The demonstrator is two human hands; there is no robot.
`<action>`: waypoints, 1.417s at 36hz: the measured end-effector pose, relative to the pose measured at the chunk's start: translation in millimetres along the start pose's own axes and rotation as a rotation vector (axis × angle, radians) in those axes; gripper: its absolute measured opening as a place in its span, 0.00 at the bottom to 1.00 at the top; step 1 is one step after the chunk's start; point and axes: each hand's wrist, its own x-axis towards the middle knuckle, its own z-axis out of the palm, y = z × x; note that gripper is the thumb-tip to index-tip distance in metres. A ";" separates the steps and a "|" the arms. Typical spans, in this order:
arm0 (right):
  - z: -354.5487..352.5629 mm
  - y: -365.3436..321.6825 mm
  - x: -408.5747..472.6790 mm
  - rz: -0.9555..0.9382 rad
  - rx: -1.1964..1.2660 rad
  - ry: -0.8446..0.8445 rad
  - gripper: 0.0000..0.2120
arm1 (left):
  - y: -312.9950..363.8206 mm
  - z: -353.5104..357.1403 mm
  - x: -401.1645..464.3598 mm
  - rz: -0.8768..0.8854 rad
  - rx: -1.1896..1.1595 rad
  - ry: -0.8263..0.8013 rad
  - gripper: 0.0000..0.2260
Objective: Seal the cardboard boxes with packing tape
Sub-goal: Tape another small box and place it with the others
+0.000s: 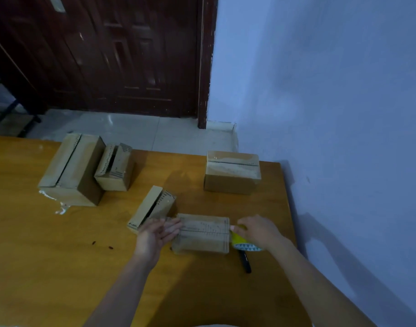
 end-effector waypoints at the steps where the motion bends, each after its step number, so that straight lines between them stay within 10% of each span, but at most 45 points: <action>1: 1.4 0.0 0.8 -0.003 0.008 -0.002 0.26 | -0.5 0.3 -0.2 -0.002 -0.008 -0.001 0.04; 19: 12.7 -2.3 9.6 0.050 -0.011 -0.019 0.27 | -13.5 -8.9 8.7 0.046 -0.071 -0.002 0.04; 43: 18.2 -1.6 12.6 0.084 0.080 -0.034 0.25 | -33.9 -16.4 14.7 0.260 0.968 0.248 0.09; 51: 26.1 2.7 13.7 0.114 0.124 -0.033 0.27 | -22.9 -18.9 17.4 -0.009 0.316 0.199 0.09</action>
